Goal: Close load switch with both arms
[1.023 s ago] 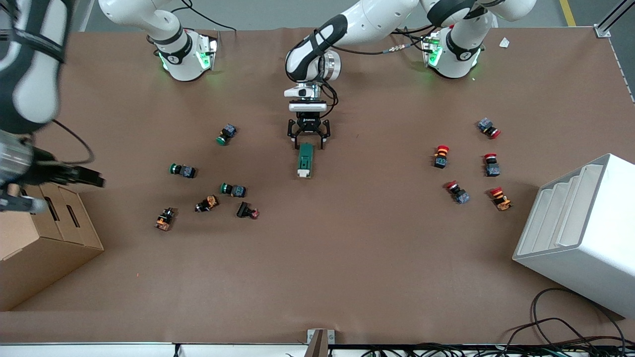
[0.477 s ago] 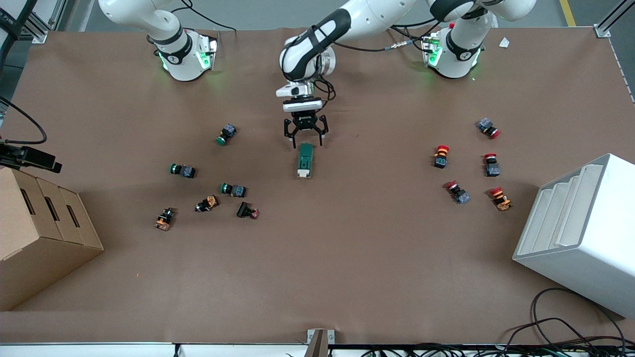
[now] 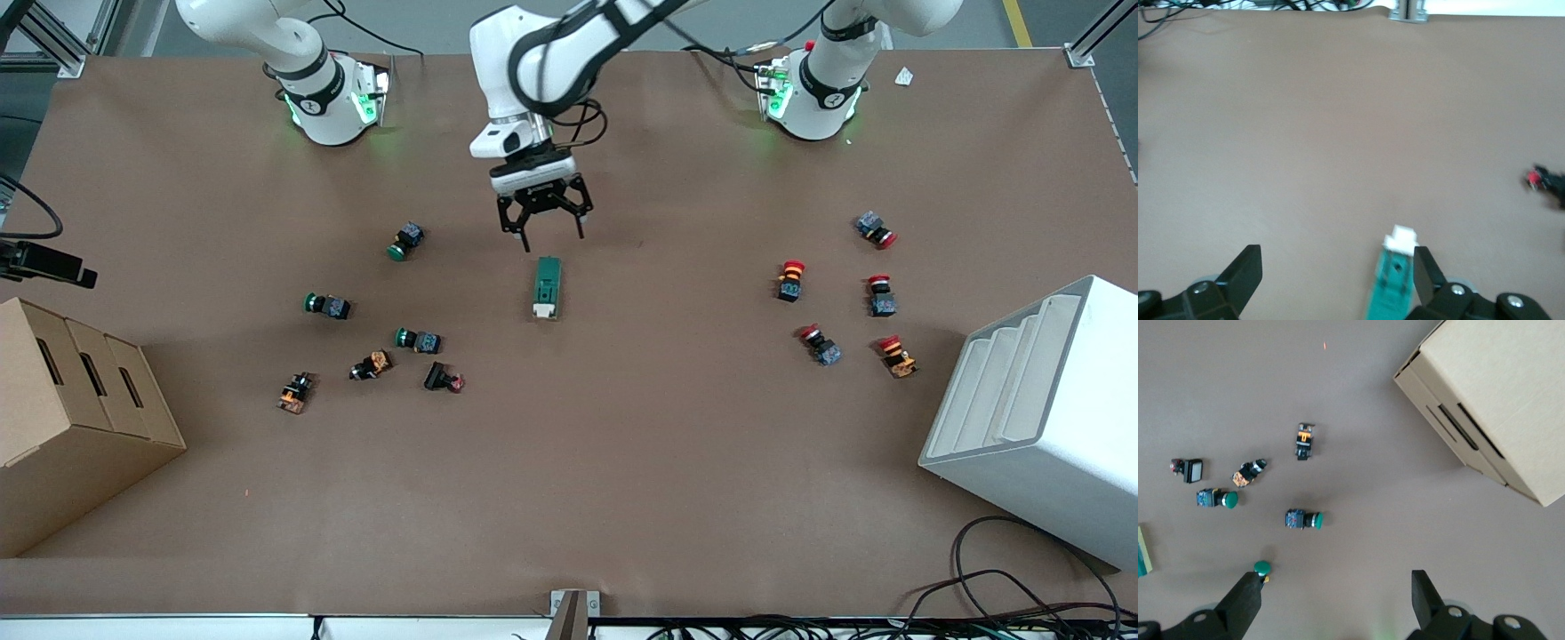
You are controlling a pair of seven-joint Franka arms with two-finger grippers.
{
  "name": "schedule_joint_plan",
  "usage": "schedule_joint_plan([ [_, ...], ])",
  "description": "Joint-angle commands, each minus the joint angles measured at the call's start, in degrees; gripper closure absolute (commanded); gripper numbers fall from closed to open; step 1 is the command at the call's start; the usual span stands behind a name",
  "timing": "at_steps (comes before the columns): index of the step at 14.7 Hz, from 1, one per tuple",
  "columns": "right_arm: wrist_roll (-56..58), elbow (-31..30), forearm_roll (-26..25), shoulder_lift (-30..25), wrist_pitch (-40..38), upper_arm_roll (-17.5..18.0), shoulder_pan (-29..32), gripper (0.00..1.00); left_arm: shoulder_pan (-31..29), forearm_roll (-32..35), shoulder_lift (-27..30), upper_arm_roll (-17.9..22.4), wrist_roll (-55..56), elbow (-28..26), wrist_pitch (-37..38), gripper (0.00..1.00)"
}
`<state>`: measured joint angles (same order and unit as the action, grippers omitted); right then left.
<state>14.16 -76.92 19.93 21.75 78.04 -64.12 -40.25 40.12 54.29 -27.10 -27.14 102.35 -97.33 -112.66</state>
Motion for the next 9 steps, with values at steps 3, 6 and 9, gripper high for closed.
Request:
schedule_joint_plan([
  [3,-0.27,0.64,-1.03,-2.49,-2.20,0.22,-0.09,0.00,-14.60,-15.95,9.51,-0.37,-23.20,2.13,-0.28,0.00],
  [6,-0.27,0.64,-0.94,-3.81,-2.72,3.19,4.54,0.00,-23.92,-23.77,12.50,-0.46,-38.49,5.12,1.38,0.00],
  [9,-2.37,0.72,-6.28,-7.49,-2.02,13.36,10.17,0.00,-31.84,-29.75,14.35,-0.55,-56.06,9.68,8.75,0.00],
])
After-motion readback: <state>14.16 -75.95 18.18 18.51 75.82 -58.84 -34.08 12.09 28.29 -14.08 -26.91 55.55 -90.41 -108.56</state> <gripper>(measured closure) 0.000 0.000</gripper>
